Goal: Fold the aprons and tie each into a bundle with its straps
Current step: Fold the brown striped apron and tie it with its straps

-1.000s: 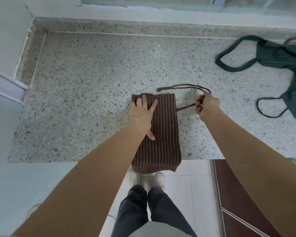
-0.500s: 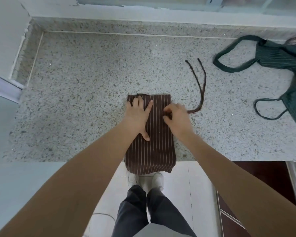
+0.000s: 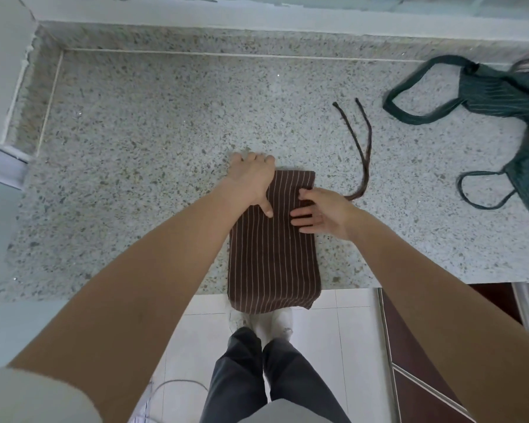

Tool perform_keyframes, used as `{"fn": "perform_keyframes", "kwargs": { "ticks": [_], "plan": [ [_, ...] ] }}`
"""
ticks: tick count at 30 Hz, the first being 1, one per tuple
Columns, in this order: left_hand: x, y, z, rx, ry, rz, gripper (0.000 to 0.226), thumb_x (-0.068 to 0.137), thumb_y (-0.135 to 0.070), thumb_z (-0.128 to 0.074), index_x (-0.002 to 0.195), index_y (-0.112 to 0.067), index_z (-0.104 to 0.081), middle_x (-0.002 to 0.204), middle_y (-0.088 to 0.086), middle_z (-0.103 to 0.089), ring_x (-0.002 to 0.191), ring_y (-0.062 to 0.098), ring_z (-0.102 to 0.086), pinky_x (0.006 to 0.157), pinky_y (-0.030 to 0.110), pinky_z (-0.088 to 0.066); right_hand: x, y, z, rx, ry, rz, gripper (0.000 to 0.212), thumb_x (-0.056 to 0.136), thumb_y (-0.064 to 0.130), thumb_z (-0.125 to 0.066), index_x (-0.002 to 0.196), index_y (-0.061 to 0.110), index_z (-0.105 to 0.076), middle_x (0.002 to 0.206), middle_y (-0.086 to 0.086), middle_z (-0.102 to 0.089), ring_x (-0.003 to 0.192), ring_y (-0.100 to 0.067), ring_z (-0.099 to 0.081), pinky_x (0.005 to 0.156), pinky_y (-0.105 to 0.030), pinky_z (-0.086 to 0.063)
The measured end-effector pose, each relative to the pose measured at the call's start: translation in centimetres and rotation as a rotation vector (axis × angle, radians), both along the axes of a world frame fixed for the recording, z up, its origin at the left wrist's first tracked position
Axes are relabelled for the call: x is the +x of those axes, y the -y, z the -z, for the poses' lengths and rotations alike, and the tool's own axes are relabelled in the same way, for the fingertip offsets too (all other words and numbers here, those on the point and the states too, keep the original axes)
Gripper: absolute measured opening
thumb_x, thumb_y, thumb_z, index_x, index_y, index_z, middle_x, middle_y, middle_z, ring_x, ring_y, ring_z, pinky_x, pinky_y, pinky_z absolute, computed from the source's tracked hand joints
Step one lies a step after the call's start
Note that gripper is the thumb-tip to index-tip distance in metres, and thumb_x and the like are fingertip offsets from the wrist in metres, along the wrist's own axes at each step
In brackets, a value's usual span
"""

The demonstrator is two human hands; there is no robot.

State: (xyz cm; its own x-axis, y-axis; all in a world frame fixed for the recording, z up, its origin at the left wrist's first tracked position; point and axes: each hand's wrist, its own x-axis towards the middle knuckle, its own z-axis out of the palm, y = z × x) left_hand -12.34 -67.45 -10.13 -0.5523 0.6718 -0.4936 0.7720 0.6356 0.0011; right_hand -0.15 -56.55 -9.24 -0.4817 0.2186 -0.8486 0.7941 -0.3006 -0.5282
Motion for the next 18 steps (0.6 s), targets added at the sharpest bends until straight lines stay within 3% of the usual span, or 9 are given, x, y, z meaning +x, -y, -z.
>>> {"fn": "perform_keyframes", "kwargs": {
  "ticks": [3,5,8,11,15,18],
  "plan": [
    [0.2,-0.3,-0.8,0.073,-0.027,0.005,0.060,0.069,-0.045,-0.077,0.113,-0.009,-0.059,0.115,0.009,-0.059,0.114,0.025,-0.050,0.101,0.038,-0.033,1.1,-0.5,-0.1,-0.116,0.052,0.161,0.055,0.098,0.044,-0.041,0.135,0.003,-0.039,0.119,-0.025,-0.059,0.104,-0.034,-0.062,0.088,-0.042,-0.051],
    [0.7,-0.1,-1.4,0.163,-0.108,0.031,0.043,0.076,-0.035,-0.073,0.110,-0.010,-0.062,0.115,0.009,-0.058,0.114,0.025,-0.049,0.100,0.037,-0.034,1.6,-0.6,-0.1,-0.175,0.018,0.259,0.063,0.098,0.050,-0.035,0.137,0.002,-0.036,0.118,-0.026,-0.059,0.106,-0.034,-0.061,0.092,-0.044,-0.049],
    [1.4,0.5,-2.0,0.307,-0.240,0.088,0.038,0.084,-0.019,-0.066,0.120,-0.014,-0.056,0.125,0.010,-0.050,0.119,0.026,-0.043,0.100,0.038,-0.033,1.4,-0.9,0.0,-0.253,-0.049,0.426,0.076,0.093,0.063,-0.029,0.139,0.003,-0.032,0.113,-0.025,-0.060,0.108,-0.033,-0.061,0.098,-0.047,-0.045],
    [3.1,1.7,-2.7,0.345,-0.276,0.171,0.038,0.086,-0.010,-0.059,0.122,-0.015,-0.048,0.118,0.010,-0.058,0.112,0.027,-0.053,0.096,0.038,-0.037,1.4,-0.7,0.1,-0.319,-0.112,0.515,0.085,0.086,0.074,-0.026,0.139,0.007,-0.035,0.117,-0.024,-0.059,0.107,-0.034,-0.060,0.099,-0.053,-0.040],
    [6.7,4.4,-2.5,0.306,-0.276,0.306,0.046,0.078,-0.007,-0.066,0.120,-0.015,-0.047,0.103,0.010,-0.065,0.090,0.029,-0.065,0.076,0.037,-0.049,2.1,0.5,0.0,-0.307,-0.188,0.535,0.058,0.090,0.062,-0.042,0.103,0.006,-0.054,0.106,-0.017,-0.063,0.104,-0.032,-0.060,0.100,-0.054,-0.042],
    [8.7,6.0,-1.6,0.317,-0.285,0.323,0.047,0.060,-0.010,-0.080,0.101,-0.016,-0.059,0.079,0.006,-0.067,0.063,0.023,-0.067,0.049,0.029,-0.049,2.7,1.4,0.4,-0.235,-0.182,0.465,0.033,0.091,0.043,-0.054,0.097,0.011,-0.057,0.102,-0.011,-0.065,0.091,-0.025,-0.065,0.082,-0.040,-0.054]
  ]
}}
